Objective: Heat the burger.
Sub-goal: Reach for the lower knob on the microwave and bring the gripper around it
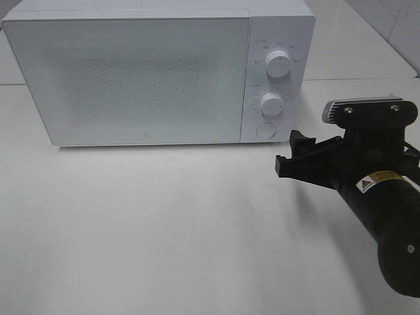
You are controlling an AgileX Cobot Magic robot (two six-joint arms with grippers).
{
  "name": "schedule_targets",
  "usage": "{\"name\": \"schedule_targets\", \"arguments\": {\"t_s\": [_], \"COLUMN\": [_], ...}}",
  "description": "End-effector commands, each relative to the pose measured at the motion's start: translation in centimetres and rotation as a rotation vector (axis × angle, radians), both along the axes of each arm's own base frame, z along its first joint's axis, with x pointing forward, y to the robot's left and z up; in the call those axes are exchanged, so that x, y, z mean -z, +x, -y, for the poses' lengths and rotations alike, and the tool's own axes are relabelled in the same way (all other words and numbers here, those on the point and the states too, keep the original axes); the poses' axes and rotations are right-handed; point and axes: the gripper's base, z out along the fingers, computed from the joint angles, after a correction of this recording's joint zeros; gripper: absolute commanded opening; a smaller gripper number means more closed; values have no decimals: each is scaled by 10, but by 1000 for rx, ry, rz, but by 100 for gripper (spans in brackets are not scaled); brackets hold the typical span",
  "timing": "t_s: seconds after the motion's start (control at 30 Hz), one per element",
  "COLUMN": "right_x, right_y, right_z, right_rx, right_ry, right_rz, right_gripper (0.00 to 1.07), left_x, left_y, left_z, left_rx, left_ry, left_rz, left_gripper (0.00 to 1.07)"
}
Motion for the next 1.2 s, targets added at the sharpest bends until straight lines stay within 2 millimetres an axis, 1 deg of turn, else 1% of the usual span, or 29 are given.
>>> {"name": "schedule_targets", "arguments": {"t_s": [0.03, 0.1, 0.2, 0.3, 0.37, 0.47, 0.7, 0.8, 0.93, 1.2], "right_x": [-18, -17, -15, -14, -10, -7, -4, -4, -4, -4], "right_y": [5, 5, 8, 8, 10, 11, 12, 12, 12, 13], "right_z": [-4, -7, -22, -24, -34, -39, -41, -40, -40, -39], "right_rx": [37, 37, 39, 37, 43, 50, 50, 56, 71, 80], "right_ry": [-30, -37, -50, -54, -56, -53, -53, -32, 44, 56], "right_rz": [193, 191, 189, 187, 178, 175, 169, 168, 169, 170], "right_gripper": [75, 75, 75, 75, 75, 75, 75, 75, 75, 75], "left_x": [-1, -1, -1, -1, -1, -1, -1, -1, -1, -1], "left_y": [-3, -3, -3, -3, -3, -3, -3, -3, -3, -3], "left_z": [0, 0, 0, 0, 0, 0, 0, 0, 0, 0], "left_rx": [-6, -6, -6, -6, -6, -6, -6, -6, -6, -6], "left_ry": [1, 1, 1, 1, 1, 1, 1, 1, 1, 1], "left_rz": [39, 39, 39, 39, 39, 39, 39, 39, 39, 39], "left_gripper": [98, 98, 98, 98, 98, 98, 98, 98, 98, 98]}}
